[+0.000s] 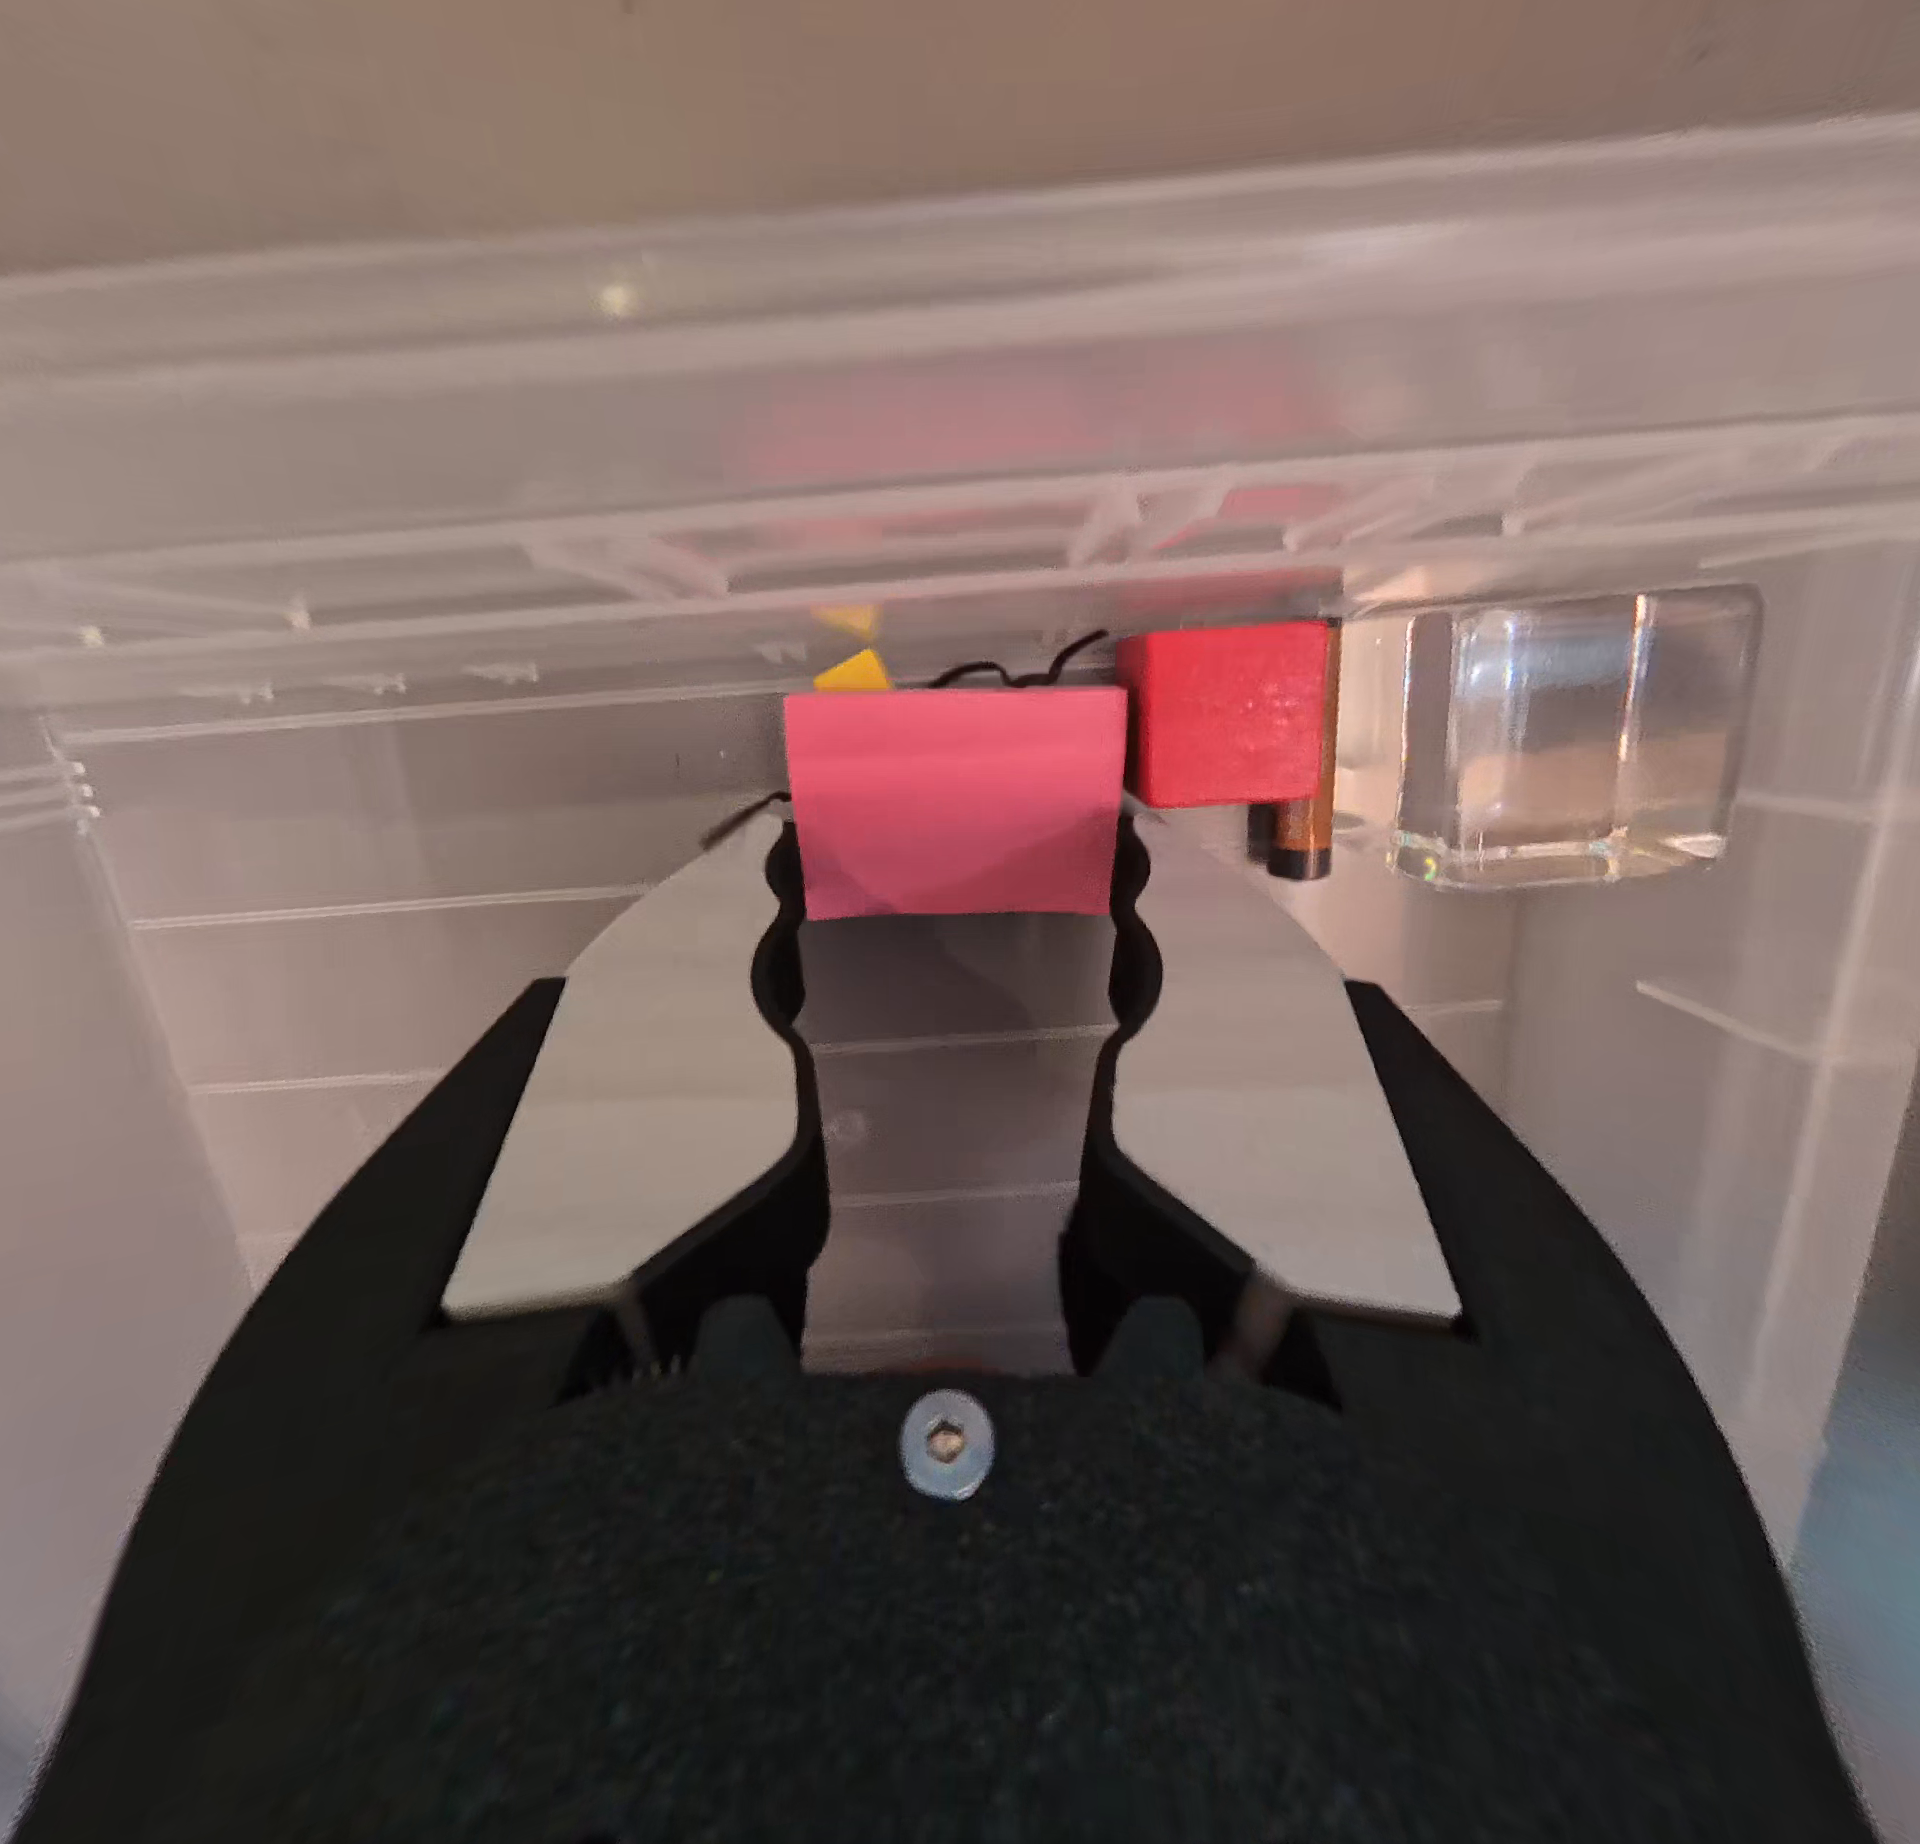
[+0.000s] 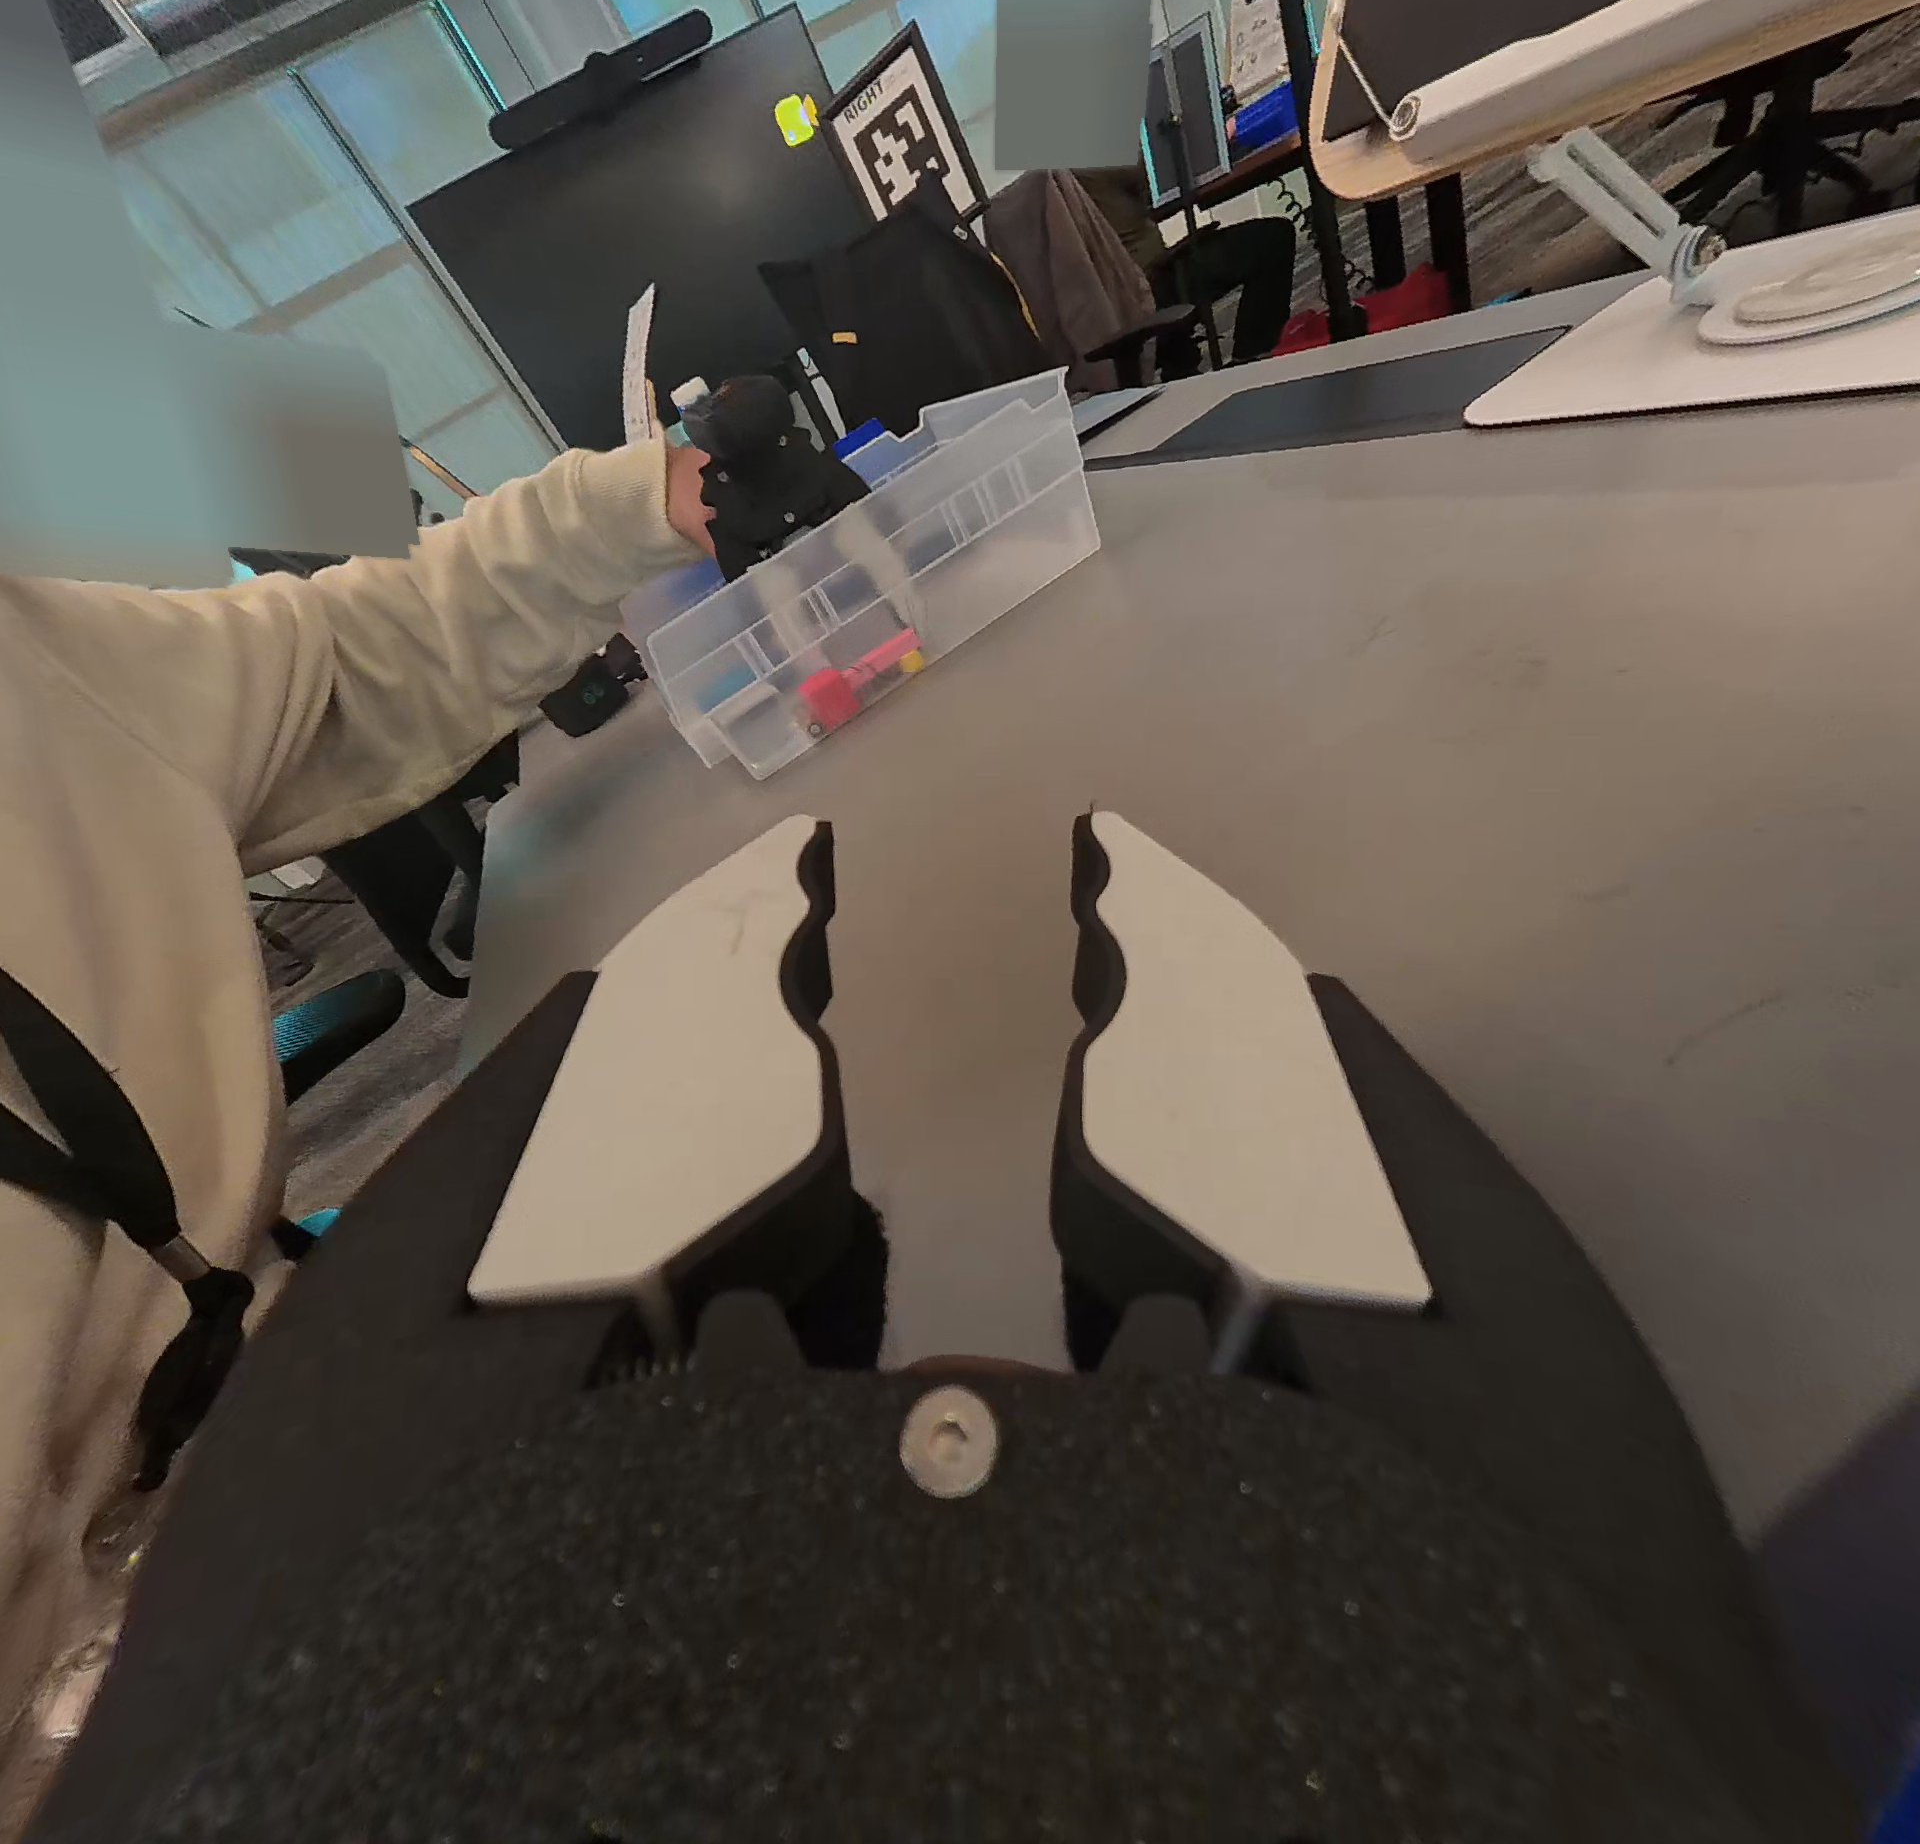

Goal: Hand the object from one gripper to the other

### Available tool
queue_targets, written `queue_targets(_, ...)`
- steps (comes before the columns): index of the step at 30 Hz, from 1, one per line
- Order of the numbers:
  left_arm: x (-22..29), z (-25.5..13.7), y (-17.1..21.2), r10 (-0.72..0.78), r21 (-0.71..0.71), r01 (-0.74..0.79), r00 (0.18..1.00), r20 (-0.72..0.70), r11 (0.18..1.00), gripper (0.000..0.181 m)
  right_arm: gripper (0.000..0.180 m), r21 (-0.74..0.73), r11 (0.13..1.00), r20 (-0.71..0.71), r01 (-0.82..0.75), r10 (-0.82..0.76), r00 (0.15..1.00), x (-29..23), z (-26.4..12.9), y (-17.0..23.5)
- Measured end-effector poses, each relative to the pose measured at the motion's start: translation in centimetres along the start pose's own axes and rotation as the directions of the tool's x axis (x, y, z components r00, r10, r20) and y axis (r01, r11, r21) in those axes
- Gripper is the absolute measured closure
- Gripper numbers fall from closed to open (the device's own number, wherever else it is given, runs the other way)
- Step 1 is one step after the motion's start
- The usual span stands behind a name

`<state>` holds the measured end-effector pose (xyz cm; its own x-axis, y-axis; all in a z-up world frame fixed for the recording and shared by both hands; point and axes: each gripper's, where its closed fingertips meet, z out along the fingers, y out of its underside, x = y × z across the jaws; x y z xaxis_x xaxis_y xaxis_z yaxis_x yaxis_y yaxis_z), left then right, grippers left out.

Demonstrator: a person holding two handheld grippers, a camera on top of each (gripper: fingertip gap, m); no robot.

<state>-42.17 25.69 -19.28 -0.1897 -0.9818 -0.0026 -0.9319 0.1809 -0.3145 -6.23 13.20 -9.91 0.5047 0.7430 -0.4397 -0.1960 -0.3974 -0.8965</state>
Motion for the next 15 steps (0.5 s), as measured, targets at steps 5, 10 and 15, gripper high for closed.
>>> queue_targets(5, -0.5, -2.3, 0.6, -0.07, 0.015, 0.069, 0.993, 0.092, 0.998, 0.128, 0.136, 0.007, 1.0, 0.019, 0.003, -0.003, 1.0, -0.6, 0.0, -0.3)
queue_targets(10, -1.0, -7.4, -0.3, -0.158, 0.162, 0.114, 0.943, 0.292, 0.98, 0.128, 0.136, -0.037, 0.999, -0.004, 0.036, -0.036, 0.999, -0.7, 0.5, 0.0)
queue_targets(15, -0.2, -12.5, -3.7, -0.358, 0.479, 0.166, 0.868, 0.343, 0.862, 0.128, 0.136, -0.075, 0.989, 0.009, 0.131, -0.131, 0.991, -1.5, 2.6, -1.1)
